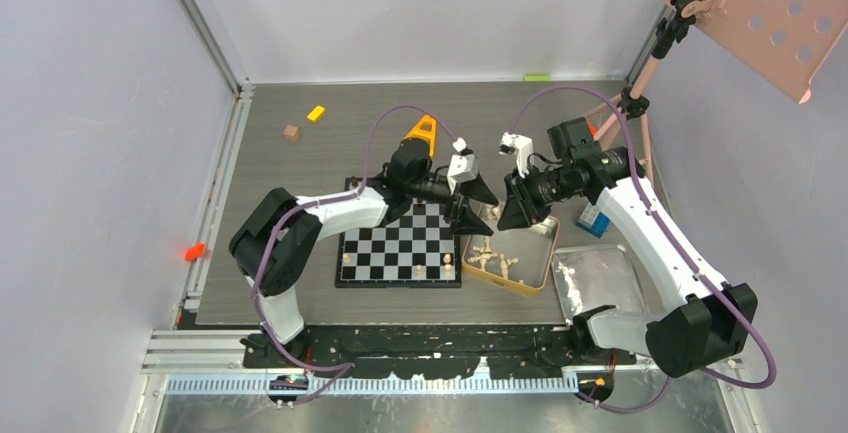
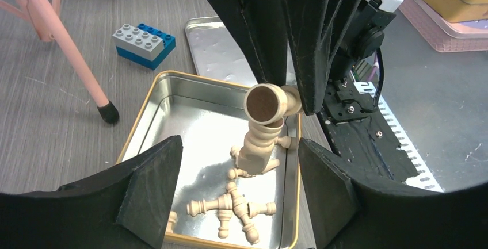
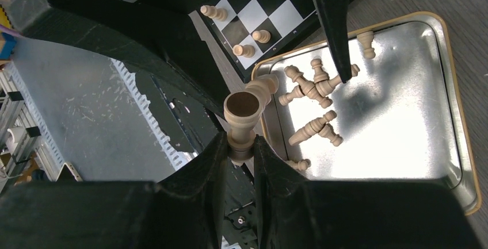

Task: Set up the chess pieces on the board
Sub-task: Place the chess piece on the chessboard.

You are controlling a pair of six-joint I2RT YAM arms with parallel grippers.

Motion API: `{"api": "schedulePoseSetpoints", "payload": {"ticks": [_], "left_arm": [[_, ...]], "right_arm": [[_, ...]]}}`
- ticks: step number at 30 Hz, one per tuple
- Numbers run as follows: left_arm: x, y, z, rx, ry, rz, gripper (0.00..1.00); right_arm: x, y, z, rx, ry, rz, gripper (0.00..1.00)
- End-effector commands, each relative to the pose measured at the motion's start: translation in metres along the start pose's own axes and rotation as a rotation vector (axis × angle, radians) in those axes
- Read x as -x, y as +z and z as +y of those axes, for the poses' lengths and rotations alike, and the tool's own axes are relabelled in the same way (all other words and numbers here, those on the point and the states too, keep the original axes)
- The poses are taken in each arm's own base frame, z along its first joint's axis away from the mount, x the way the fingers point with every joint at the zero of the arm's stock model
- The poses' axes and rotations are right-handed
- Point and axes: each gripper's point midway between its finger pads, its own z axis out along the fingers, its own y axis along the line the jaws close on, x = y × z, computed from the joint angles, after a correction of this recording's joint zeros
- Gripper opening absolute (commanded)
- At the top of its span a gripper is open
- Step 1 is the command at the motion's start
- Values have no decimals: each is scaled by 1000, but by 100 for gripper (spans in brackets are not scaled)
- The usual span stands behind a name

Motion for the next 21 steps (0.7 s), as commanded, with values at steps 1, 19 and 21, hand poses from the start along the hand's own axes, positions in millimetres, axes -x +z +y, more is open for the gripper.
{"api": "schedulePoseSetpoints", "payload": {"ticks": [1, 19, 21], "left_arm": [[24, 6, 0, -46, 54, -59, 73], [10, -12, -2, 1, 12, 41, 9], [-3, -25, -3, 50, 43, 141, 8]], "right_arm": [[13, -9, 10, 27, -44, -49, 1], [13, -13, -11, -97, -45, -47, 1], [14, -16, -16, -134, -50, -51, 1]]}}
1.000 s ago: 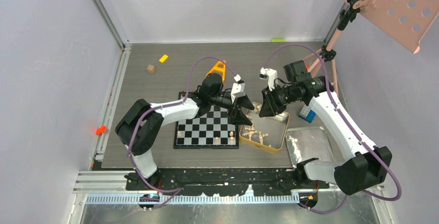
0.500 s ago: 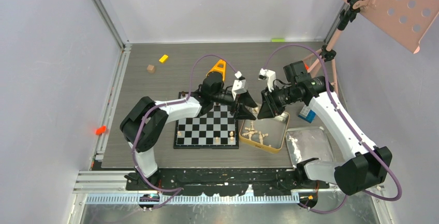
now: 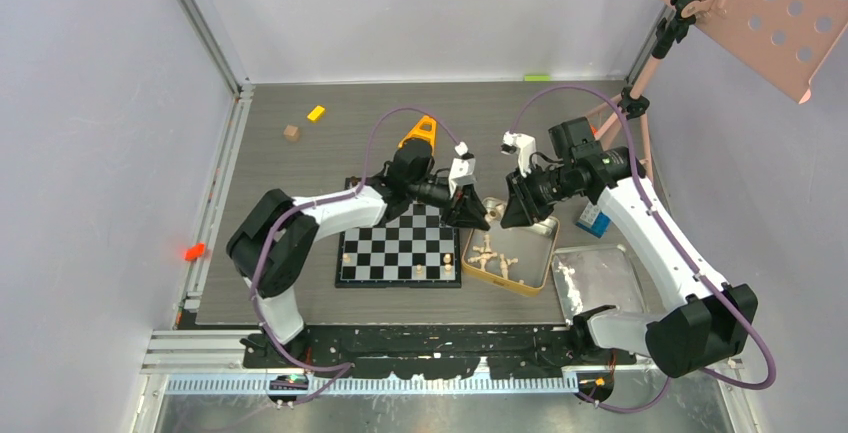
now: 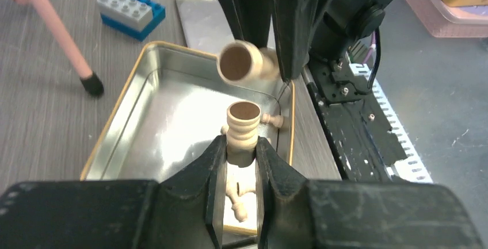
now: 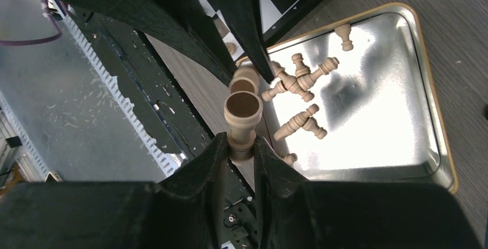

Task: Set up the chess pieces on the board
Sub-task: Place the chess piece on the chessboard.

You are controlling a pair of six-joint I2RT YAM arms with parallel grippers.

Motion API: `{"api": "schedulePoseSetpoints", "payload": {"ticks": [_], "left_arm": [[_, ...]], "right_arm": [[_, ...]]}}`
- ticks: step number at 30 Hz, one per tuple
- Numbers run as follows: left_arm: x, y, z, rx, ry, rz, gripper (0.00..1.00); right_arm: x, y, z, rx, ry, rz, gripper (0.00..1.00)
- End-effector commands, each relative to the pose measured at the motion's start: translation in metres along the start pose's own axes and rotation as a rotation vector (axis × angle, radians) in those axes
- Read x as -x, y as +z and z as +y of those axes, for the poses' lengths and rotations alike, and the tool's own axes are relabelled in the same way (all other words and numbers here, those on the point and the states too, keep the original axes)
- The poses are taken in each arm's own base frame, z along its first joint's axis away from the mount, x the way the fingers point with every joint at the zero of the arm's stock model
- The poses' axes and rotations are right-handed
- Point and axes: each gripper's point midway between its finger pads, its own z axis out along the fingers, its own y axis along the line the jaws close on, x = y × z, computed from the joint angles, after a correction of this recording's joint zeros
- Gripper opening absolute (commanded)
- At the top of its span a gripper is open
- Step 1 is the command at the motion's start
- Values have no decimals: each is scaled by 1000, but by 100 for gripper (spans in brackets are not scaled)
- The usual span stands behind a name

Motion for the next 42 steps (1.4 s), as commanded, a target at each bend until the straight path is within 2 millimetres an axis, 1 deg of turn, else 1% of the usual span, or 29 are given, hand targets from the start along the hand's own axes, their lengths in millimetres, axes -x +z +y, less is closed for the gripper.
{"api": "schedulePoseSetpoints", "payload": {"ticks": [1, 2, 6, 8, 11, 15, 18, 19, 21, 24, 28, 31, 35, 42], "left_arm": [[3, -29, -3, 96, 143, 151, 7], [-5, -38, -4, 122, 167, 206, 7], [-24, -74, -6, 219, 219, 428, 4], [-30, -97, -6, 271, 235, 563, 4], [-39, -138, -9, 334, 245, 787, 4], [-45, -188, -15, 402, 210, 1067, 7], [-50, -214, -25, 402, 147, 1261, 7], [-55, -228, -27, 408, 117, 1365, 8], [-61, -241, -31, 392, 90, 1506, 8], [-72, -251, -38, 334, 44, 1677, 7], [-84, -254, -42, 263, -25, 1852, 4], [-89, -251, -44, 216, -53, 1922, 5], [-96, -247, -40, 189, -70, 2002, 7], [-104, -238, -33, 173, -120, 2063, 10]], "right_arm": [[15, -16, -10, -101, -54, -59, 1], [15, -16, -11, -108, -55, -59, 1], [12, -15, -18, -132, -54, -52, 1], [10, -11, -24, -145, -50, -52, 1], [9, -7, -29, -152, -39, -51, 1], [7, -1, -36, -157, -30, -52, 1], [5, 1, -42, -162, -24, -52, 1], [5, 2, -43, -163, -22, -53, 1], [3, 2, -46, -164, -15, -61, 1], [0, 1, -51, -169, 0, -76, 1], [-5, -2, -54, -167, 13, -88, 1], [-7, -6, -54, -169, 14, -104, 1], [-10, -8, -54, -164, 12, -116, 1], [-11, -10, -50, -143, 10, -123, 1]]}}
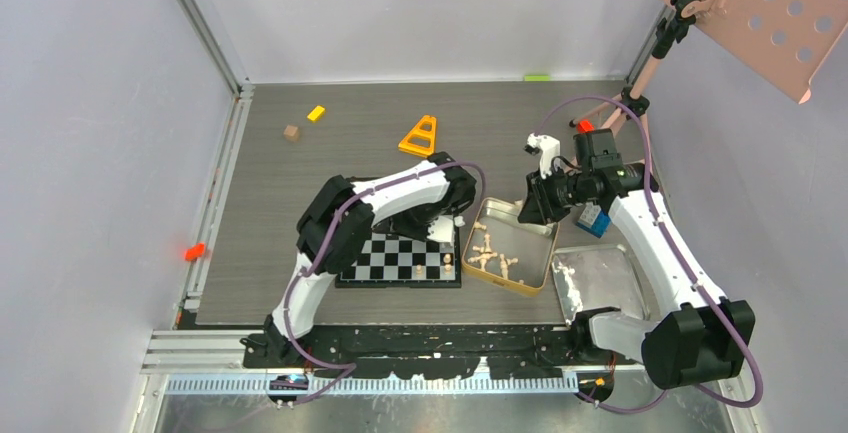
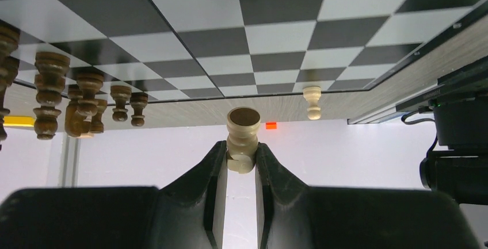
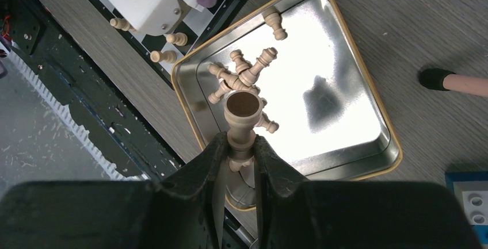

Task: Set up the chess pieces on the board
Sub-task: Place the chess piece on the chessboard.

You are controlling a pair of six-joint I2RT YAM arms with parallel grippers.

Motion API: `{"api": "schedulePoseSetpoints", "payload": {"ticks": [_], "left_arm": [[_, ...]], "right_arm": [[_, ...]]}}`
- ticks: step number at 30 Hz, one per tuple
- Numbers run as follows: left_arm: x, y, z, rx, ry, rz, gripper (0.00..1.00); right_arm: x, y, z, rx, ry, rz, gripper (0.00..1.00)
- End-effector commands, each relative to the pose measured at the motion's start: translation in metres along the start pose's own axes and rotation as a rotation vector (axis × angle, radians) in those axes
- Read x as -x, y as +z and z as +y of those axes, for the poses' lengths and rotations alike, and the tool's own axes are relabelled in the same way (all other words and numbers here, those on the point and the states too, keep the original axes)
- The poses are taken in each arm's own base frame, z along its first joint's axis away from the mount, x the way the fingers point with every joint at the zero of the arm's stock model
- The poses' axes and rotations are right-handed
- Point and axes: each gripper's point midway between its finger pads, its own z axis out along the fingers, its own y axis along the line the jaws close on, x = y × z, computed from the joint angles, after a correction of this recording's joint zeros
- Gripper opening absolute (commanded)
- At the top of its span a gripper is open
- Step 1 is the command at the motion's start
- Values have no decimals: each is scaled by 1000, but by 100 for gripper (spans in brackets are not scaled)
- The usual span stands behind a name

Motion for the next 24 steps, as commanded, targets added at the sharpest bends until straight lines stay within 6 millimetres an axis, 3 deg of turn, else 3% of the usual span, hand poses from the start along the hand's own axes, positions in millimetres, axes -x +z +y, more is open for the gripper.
{"api": "schedulePoseSetpoints", "payload": {"ticks": [1, 24], "left_arm": [[-23, -10, -15, -74, 24, 137, 10], [-5, -4, -22, -91, 2, 67, 35]], "right_arm": [[7, -5, 6, 25, -45, -49, 1], [3, -2, 5, 42, -28, -35, 1]]}}
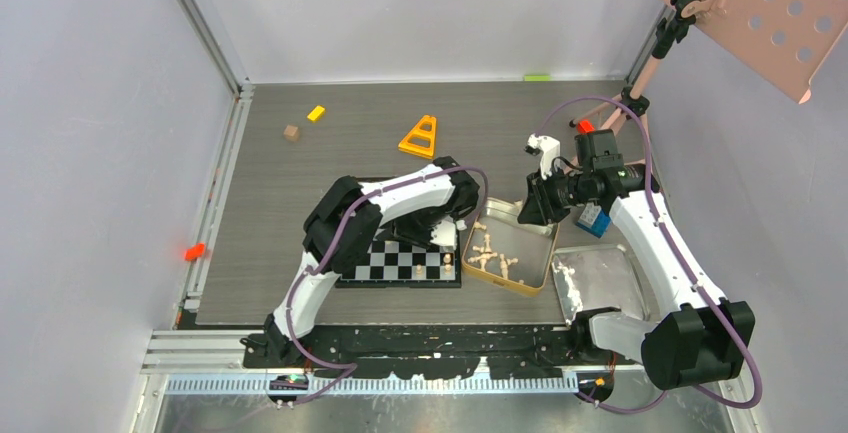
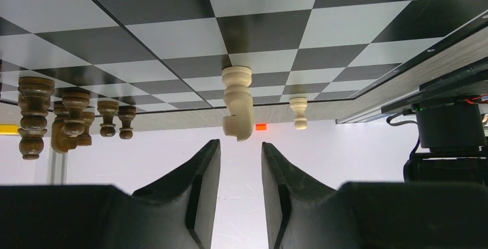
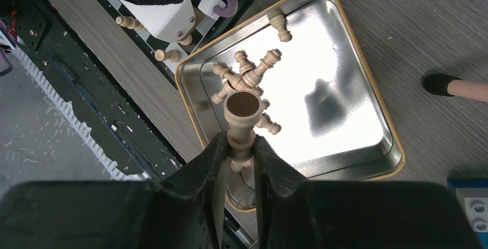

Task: Set up the chess pieces on the board
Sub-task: Place the chess piece on the chessboard, then pick up the chess piece from the chessboard.

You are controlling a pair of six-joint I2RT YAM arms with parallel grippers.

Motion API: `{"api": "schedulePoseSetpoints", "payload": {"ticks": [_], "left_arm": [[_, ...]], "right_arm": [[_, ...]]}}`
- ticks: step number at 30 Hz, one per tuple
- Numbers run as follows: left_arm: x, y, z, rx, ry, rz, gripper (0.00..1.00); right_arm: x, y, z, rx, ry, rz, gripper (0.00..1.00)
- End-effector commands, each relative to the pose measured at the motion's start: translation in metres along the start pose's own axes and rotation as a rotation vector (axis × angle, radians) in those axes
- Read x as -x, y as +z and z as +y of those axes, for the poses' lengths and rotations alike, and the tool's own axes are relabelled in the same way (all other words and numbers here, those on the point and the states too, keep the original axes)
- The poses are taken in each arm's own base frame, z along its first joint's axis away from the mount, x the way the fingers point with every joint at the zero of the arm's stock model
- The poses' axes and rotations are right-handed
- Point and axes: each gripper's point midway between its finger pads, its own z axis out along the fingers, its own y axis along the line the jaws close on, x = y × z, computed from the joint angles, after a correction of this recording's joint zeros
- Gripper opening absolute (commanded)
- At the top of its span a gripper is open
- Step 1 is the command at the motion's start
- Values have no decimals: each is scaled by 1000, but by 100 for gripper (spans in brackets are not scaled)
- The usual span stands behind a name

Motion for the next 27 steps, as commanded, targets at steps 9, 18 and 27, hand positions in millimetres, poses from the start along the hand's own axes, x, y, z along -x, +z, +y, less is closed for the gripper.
{"api": "schedulePoseSetpoints", "payload": {"ticks": [9, 18, 27], "left_arm": [[-19, -24, -18, -37, 1, -44, 37], [-15, -57, -23, -122, -177, -451, 54], [-5, -55, 0, -172, -544, -823, 54]], "right_arm": [[2, 0, 2, 18, -8, -15, 1], [3, 0, 2, 17, -2, -16, 1], [7, 1, -1, 9, 15, -20, 1]]}}
